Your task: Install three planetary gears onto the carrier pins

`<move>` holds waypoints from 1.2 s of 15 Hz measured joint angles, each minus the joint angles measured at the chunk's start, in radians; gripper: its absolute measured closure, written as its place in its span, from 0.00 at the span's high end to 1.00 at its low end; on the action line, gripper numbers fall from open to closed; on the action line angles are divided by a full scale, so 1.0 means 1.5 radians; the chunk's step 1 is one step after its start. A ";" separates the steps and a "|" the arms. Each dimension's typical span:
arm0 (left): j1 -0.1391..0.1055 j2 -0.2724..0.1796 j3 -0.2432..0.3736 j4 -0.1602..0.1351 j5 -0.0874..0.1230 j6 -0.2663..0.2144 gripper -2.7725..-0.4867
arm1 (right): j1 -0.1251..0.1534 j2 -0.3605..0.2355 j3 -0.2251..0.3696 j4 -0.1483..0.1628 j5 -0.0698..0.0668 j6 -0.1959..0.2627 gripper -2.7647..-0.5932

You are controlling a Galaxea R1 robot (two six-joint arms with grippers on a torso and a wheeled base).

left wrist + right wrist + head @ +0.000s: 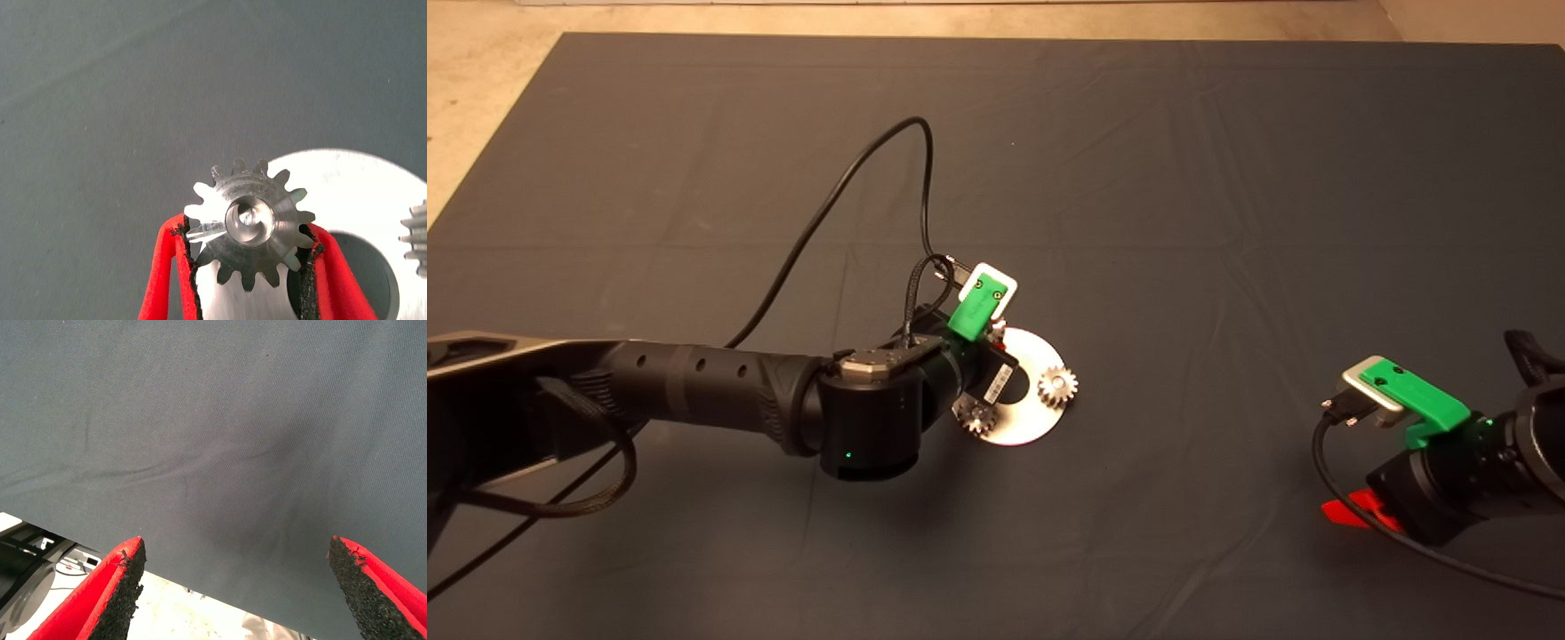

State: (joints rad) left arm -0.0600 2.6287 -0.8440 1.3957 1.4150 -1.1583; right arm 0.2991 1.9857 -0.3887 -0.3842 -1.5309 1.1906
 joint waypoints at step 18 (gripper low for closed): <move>-0.003 0.004 -0.023 -0.006 -0.031 0.000 0.03 | 0.000 0.000 0.000 0.000 0.000 0.000 0.66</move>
State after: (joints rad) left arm -0.0638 2.6346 -0.8780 1.3872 1.3687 -1.1583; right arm 0.2991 1.9857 -0.3887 -0.3838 -1.5309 1.1906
